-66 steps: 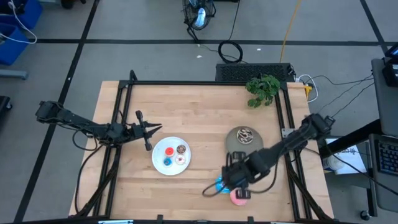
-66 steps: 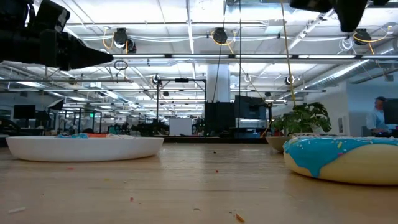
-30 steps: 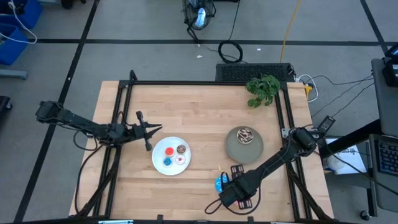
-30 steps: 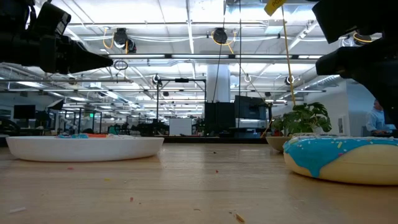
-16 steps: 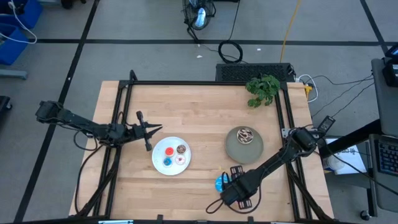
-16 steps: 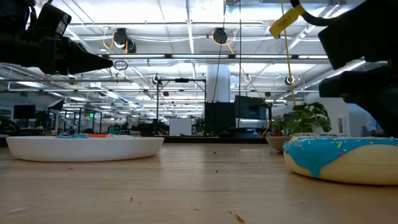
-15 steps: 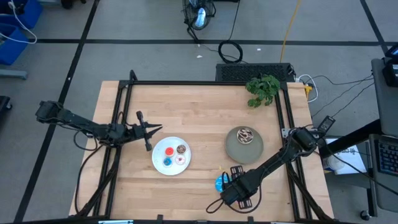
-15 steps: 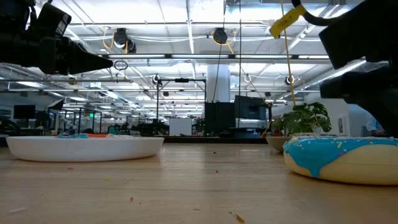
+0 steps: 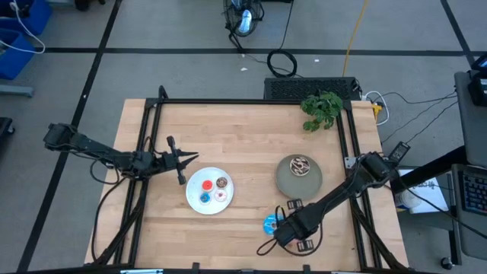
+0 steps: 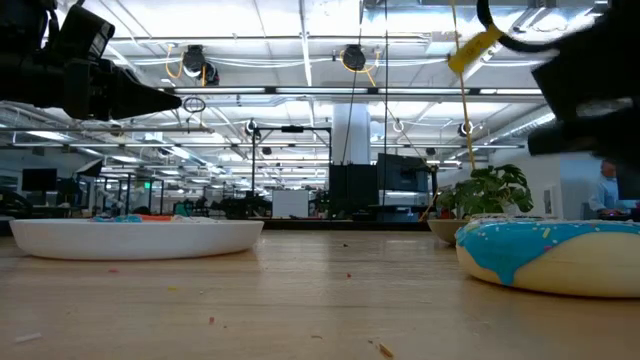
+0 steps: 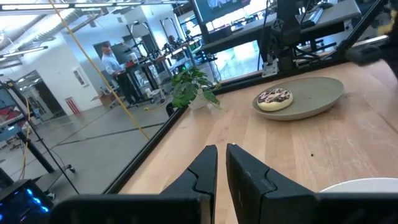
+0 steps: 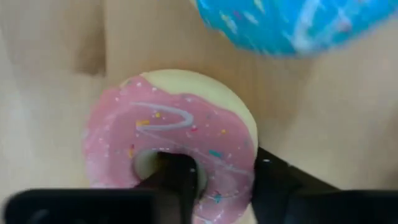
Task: Pick & Place donuts
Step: Put the big pink donut on the gray plate
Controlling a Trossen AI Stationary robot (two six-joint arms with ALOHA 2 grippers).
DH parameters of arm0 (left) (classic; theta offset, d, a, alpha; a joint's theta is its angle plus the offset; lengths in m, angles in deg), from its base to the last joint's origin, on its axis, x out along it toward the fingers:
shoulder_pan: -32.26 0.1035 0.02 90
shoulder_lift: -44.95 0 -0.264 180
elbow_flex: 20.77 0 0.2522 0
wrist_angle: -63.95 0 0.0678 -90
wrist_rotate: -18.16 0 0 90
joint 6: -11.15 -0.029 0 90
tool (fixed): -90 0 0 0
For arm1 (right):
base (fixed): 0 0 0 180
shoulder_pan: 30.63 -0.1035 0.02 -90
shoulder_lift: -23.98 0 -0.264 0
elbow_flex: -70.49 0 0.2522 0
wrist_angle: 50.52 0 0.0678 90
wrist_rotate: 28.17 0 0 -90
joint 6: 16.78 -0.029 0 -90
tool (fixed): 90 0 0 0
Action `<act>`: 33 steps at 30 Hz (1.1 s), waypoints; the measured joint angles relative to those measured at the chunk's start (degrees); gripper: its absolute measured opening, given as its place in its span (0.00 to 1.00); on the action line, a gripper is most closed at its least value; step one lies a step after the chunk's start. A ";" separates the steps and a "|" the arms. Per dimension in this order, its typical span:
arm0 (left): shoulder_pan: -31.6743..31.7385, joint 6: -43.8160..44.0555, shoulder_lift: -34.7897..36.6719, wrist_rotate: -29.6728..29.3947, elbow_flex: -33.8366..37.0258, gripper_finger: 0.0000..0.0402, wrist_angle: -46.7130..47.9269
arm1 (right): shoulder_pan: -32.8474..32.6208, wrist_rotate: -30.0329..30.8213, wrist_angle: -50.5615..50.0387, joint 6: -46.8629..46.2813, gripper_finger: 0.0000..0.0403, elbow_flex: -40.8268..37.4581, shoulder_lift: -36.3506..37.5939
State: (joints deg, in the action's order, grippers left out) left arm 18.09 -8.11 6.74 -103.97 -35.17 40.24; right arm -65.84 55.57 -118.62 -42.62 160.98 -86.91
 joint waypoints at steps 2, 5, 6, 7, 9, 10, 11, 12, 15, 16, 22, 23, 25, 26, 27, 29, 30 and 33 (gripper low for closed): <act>0.00 0.00 -0.01 -0.01 0.00 0.10 -0.01 | 0.78 0.03 -0.50 1.16 0.14 0.00 2.69; 0.00 0.00 0.00 0.01 0.00 0.10 -0.02 | 2.40 1.66 -3.58 2.65 0.04 0.20 7.25; 0.00 0.00 -0.02 0.01 0.00 0.10 -0.02 | 3.01 2.90 -5.23 2.93 0.03 0.15 8.83; 0.00 0.00 -0.01 0.01 0.00 0.10 -0.02 | 3.73 3.98 -7.00 2.98 0.03 0.12 10.51; 0.00 -0.01 -0.01 0.01 0.00 0.10 -0.02 | 5.42 6.33 -9.95 2.99 0.05 0.14 14.39; 0.00 -0.02 -0.02 0.01 0.00 0.10 -0.02 | 6.39 7.52 -11.72 2.98 0.07 0.16 16.22; 0.00 -0.02 -0.02 0.01 0.00 0.10 -0.02 | 7.40 8.78 -13.90 2.98 0.08 0.20 18.01; 0.00 -0.05 0.00 0.01 0.00 0.10 -0.02 | 8.49 9.92 -16.26 3.01 0.09 0.18 19.56; 0.00 -0.07 -0.02 0.01 0.00 0.10 -0.02 | 12.18 13.34 -21.18 3.21 0.08 0.07 24.23; 0.00 -0.07 -0.01 0.01 0.00 0.10 -0.02 | 13.43 13.91 -21.37 3.47 0.07 -0.34 25.86; 0.00 -0.07 -0.02 0.01 0.00 0.10 -0.02 | 20.80 13.64 -15.14 7.97 0.03 -8.75 33.82; 0.00 -0.07 -0.02 0.01 0.00 0.10 -0.02 | 22.00 13.06 -13.89 8.04 0.03 -11.02 34.59; 0.00 -0.07 -0.02 0.01 0.00 0.10 -0.02 | 24.16 10.78 -11.61 8.31 0.04 -16.04 35.20; 0.01 -0.07 -0.02 0.01 0.00 0.10 -0.02 | 24.89 10.13 -10.36 8.20 0.04 -18.53 35.21; 0.01 -0.05 -0.01 0.01 0.00 0.10 -0.02 | 25.44 9.55 -8.95 8.08 0.05 -20.76 35.23; 0.02 -0.07 -0.02 0.01 0.00 0.10 -0.02 | 26.45 9.08 -6.13 7.68 0.05 -24.62 35.37; 0.02 -0.07 -0.02 0.01 0.00 0.10 -0.02 | 26.91 9.05 -4.70 7.67 0.05 -26.23 35.33; 0.02 -0.07 -0.02 0.01 0.00 0.10 -0.02 | 28.04 9.16 -1.71 7.97 0.04 -29.03 35.35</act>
State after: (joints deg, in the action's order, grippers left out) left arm 18.11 -8.18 6.71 -103.96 -35.17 40.21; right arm -37.80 64.73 -120.33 -34.65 131.95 -51.56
